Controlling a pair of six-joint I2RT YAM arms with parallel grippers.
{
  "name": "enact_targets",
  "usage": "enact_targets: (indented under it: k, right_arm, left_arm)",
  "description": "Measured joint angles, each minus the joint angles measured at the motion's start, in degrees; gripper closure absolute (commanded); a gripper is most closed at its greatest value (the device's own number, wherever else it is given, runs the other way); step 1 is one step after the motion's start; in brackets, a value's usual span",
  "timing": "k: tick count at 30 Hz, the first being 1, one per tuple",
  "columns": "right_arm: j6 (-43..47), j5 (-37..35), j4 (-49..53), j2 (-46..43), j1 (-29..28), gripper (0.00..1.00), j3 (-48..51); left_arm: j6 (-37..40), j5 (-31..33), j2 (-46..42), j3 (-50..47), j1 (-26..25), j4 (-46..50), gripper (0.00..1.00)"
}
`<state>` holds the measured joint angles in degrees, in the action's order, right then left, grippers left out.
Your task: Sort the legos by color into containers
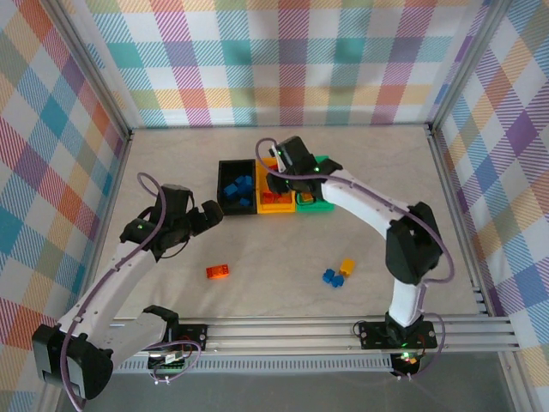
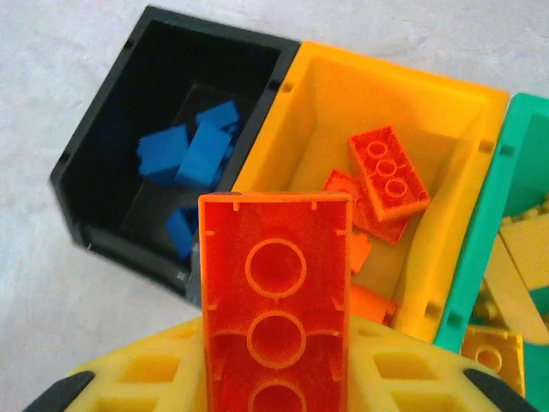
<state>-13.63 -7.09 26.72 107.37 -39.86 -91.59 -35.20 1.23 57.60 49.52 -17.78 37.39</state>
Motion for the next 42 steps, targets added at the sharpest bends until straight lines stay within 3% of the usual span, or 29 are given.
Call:
enact_targets:
  k: [9,14,19,30,35,42]
  right_arm:
    - [-3.21,-1.73,8.66,16.65,1.29,0.63,-17.64]
    - [-5.7,-1.92,10.32,17.57,1.29,0.4,-18.69]
    - [-7.1,-1.84,9.88,17.2,1.33,0.29,-18.34]
    - [-8.52,1.4,1.55,-0.9,0.85,0.23,3.65]
    - [-8.92,2.1,-1.09,-4.87,0.61,0.22,11.54]
    - [-9.73,2.19,-2.49,-5.97,0.61,0.22,16.81]
  left_arm:
    - [-0.17,-2.32,-0.37,-2.4,0.0,0.0,0.0]
    - [-0.09,-4.22,-0.37,-2.64,-0.02,0.0,0.0]
    - [0.11,-4.76,-0.24,-2.86,-1.4,0.13,0.01]
    - [0.24,-0.48,4.0,-4.55,-14.71,3.61,0.0]
    - [0.02,1.29,7.3,-7.37,-19.58,5.86,0.0]
    - [-1.27,3.89,9.57,-9.92,-21.2,7.08,0.0]
